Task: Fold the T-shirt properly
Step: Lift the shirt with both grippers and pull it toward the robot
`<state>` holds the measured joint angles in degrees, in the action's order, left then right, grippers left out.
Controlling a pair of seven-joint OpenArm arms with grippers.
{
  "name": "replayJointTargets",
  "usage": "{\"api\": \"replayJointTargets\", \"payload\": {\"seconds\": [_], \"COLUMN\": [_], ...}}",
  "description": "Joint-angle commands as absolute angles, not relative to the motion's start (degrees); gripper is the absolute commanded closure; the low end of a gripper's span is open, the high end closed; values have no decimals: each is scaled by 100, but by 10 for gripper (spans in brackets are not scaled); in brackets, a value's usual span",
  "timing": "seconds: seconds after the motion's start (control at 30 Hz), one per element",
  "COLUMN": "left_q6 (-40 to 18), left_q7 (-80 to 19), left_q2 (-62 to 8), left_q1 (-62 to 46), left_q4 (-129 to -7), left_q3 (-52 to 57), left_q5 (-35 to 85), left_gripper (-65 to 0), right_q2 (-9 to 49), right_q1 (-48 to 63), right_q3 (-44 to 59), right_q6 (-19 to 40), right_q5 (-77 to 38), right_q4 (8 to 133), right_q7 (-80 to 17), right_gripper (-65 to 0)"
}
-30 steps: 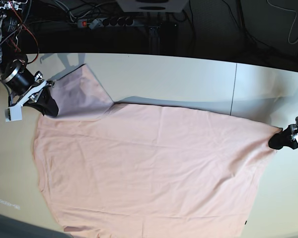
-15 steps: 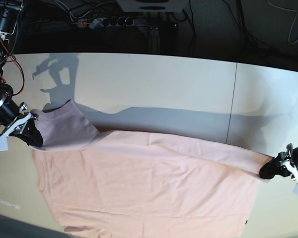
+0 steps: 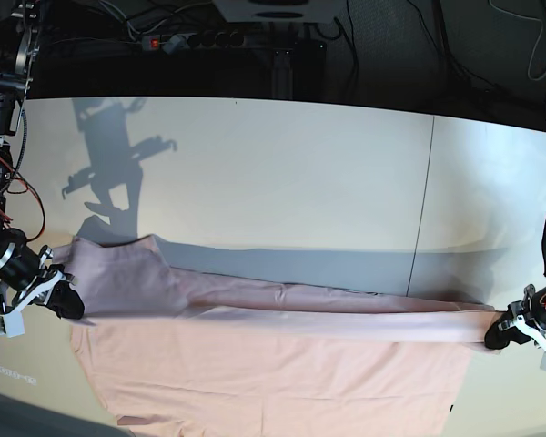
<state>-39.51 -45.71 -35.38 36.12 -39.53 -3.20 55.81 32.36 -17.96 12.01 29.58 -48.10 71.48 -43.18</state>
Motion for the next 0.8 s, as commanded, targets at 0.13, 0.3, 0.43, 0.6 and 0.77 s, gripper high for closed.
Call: {"api": "replayJointTargets", "payload": {"seconds": [0.13, 0.3, 0.43, 0.6, 0.77], "left_q6": [-4000, -4000, -4000, -4000, -4000], "left_q7": [-4263, -4084, -3833, -3708, -3570], "left_q2": [-3623, -3441, -3269, -3208, -3208], "left_q1": [3942, 3953, 3953, 3953, 3953], "left_q4": [-3883, -3881, -3881, -3881, -3844], "left_q3": [-279, -279, -279, -279, -279], "left_q5": [5500, 5293, 4941, 4831, 4703], "left_gripper": [0, 0, 0, 0, 0], "right_q2": [3361, 3358, 3330, 3297, 3092], "right_q1": [-2556, -3017, -3227, -3409, -3745], "right_q3": [982, 357, 10, -189, -239], "right_q6": [3328, 3328, 3326, 3326, 3323], "right_q5": [-4665, -4576, -4268, -3699, -3236], "right_q4": [6630, 6228, 6189, 6123, 5704], "right_q7": [-4147, -4093, -4010, -3782, -3564], "right_gripper": [0, 0, 0, 0, 0]}}
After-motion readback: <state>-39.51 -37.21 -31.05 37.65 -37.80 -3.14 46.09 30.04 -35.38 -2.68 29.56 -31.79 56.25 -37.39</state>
